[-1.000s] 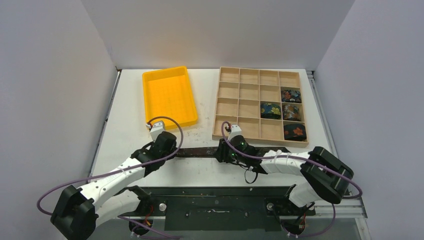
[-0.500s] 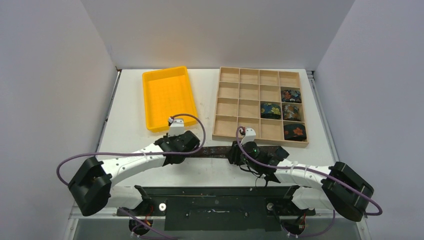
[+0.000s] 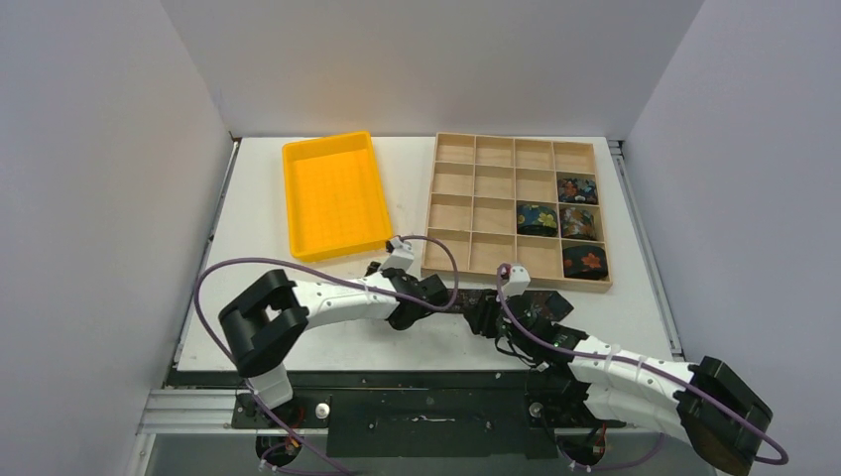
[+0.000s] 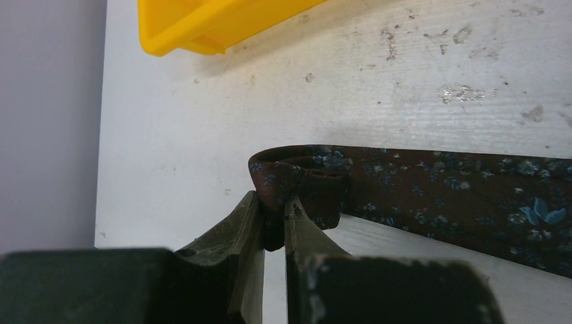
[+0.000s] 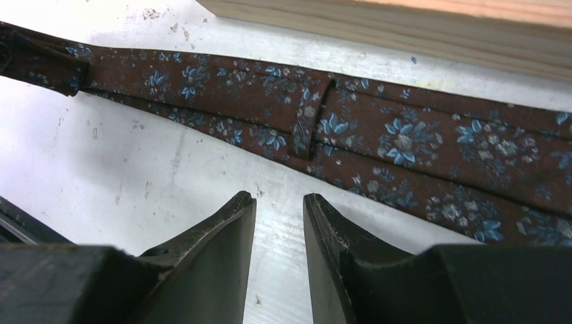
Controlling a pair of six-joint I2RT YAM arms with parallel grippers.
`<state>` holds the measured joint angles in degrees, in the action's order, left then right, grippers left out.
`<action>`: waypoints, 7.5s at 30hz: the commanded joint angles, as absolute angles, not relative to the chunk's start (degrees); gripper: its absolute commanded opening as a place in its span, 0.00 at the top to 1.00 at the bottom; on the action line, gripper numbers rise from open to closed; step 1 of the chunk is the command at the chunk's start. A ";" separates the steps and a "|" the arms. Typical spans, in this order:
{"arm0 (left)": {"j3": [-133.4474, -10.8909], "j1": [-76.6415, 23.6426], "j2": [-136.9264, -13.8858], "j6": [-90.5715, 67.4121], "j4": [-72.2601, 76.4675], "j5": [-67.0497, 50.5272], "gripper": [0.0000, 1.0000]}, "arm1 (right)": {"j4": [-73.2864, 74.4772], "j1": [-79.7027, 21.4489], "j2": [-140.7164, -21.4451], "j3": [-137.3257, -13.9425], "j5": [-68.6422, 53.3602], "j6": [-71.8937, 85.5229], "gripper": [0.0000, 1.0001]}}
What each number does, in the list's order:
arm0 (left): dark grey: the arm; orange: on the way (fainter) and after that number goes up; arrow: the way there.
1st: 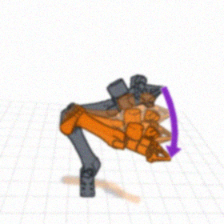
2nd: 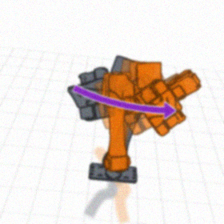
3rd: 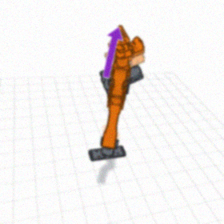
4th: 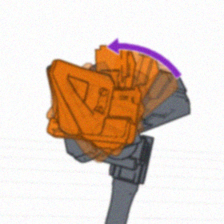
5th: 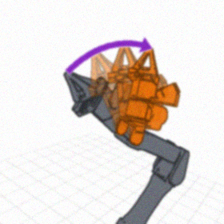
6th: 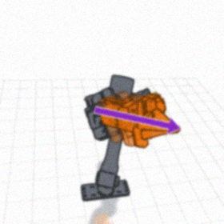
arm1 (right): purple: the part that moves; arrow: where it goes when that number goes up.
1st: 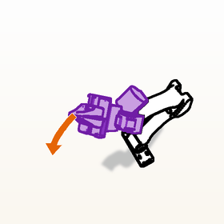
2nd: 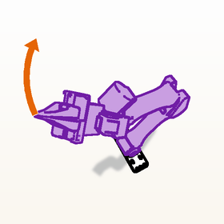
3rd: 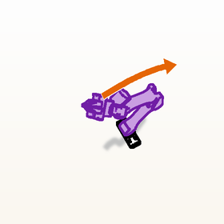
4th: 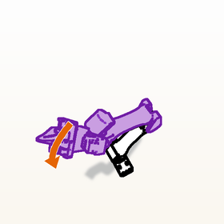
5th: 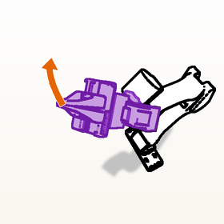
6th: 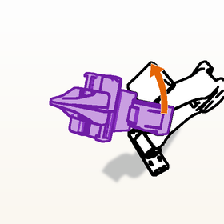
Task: Roll the ties
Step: Roll the tie at the center of the board.
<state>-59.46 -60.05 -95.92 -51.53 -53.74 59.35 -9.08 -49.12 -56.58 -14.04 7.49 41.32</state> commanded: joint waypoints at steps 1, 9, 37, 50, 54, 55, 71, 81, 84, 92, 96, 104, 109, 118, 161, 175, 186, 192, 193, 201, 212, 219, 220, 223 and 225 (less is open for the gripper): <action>-65.97 -62.84 -102.27 -57.32 -63.20 65.59 1.00 | -7.66 -48.69 -51.70 -12.06 9.21 42.85 0.66; -68.54 -64.94 -108.69 -54.91 -59.65 62.25 1.00 | -4.47 -48.66 -46.67 -10.66 9.76 43.16 0.66; -64.11 -65.49 -100.27 -47.46 -39.89 46.86 0.39 | -3.19 -48.60 -46.43 -12.48 9.48 42.65 0.63; -53.18 -63.04 -75.31 -49.56 -35.11 42.26 0.16 | -3.77 -48.58 -53.98 -24.78 -0.42 38.09 0.48; -36.07 -53.73 -57.87 -50.56 -18.06 27.93 0.19 | -9.68 -49.77 -61.42 -29.74 -5.65 40.12 0.46; -31.33 -50.61 -53.16 -51.40 -13.72 24.32 0.21 | -10.80 -50.28 -63.48 -31.11 -5.67 40.45 0.47; -8.16 -27.44 -26.97 -59.37 0.67 8.80 0.01 | -17.20 -53.70 -92.34 -47.90 -7.83 42.13 0.57; -10.60 -26.94 -38.45 -55.37 3.15 3.57 0.09 | -17.22 -53.83 -97.52 -49.38 -9.08 41.53 0.58; -10.49 -26.65 -40.01 -54.86 4.02 2.54 0.09 | -17.01 -53.48 -98.54 -49.10 -9.14 41.59 0.59; -9.50 -26.13 -43.14 -53.52 7.19 0.09 0.11 | -17.49 -52.09 -99.88 -47.80 -9.36 41.97 0.60; -9.44 -25.78 -44.89 -53.35 8.51 0.00 0.12 | -17.66 -51.67 -100.27 -47.11 -9.49 42.21 0.61; -9.01 -25.62 -49.30 -53.68 14.92 -3.81 0.14 | -18.59 -50.76 -100.02 -45.38 -9.75 42.24 0.63; -9.97 -25.49 -53.34 -53.66 18.74 -5.33 0.16 | -18.92 -50.54 -100.10 -45.01 -9.93 42.22 0.63; -11.71 -25.32 -60.43 -52.21 23.23 -6.55 0.23 | -19.61 -49.45 -100.43 -44.07 -10.41 42.17 0.63; -15.86 -28.34 -65.83 -45.30 21.59 -6.54 1.00 | -14.18 -48.34 -85.54 -36.98 -3.51 39.90 0.52; -15.69 -30.06 -63.64 -50.07 16.85 -7.68 1.00 | -8.51 -46.67 -80.47 -28.24 14.22 40.74 0.67; -17.55 -30.32 -60.56 -51.43 7.65 -7.80 1.00 | -3.46 -54.13 -69.51 -18.73 16.61 49.35 0.68; -20.56 -30.63 -59.48 -49.03 -3.13 -6.13 1.00 | -1.08 -58.52 -65.50 -17.68 18.22 52.53 0.67; -20.91 -30.67 -59.14 -48.63 -4.69 -5.49 1.00 | -0.46 -59.02 -64.88 -17.85 18.78 52.54 0.66; -23.18 -31.45 -54.70 -46.79 -13.35 3.81 1.00 | 3.81 -59.91 -57.32 -19.07 21.78 50.39 0.59; -30.70 -41.49 -58.50 -43.31 -23.49 26.82 1.00 | 4.72 -60.18 -49.92 -16.85 23.38 48.77 0.57; -37.76 -49.45 -67.73 -42.72 -29.67 39.04 1.00 | 5.42 -60.07 -48.25 -15.87 23.42 49.19 0.57; -38.66 -50.30 -69.87 -42.75 -30.38 40.63 1.00 | 5.57 -60.07 -47.92 -15.76 23.45 49.21 0.57; -41.30 -52.97 -75.05 -43.32 -32.08 43.54 1.00 | 6.24 -60.05 -46.73 -15.51 23.64 49.22 0.57; -43.19 -54.66 -78.46 -44.11 -33.34 45.38 1.00 | 6.84 -60.03 -45.92 -15.34 23.79 49.38 0.57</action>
<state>-38.92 -52.05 -73.56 -43.72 -29.21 37.89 6.52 -59.72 -47.90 -15.88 21.74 49.58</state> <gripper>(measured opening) 0.160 0.429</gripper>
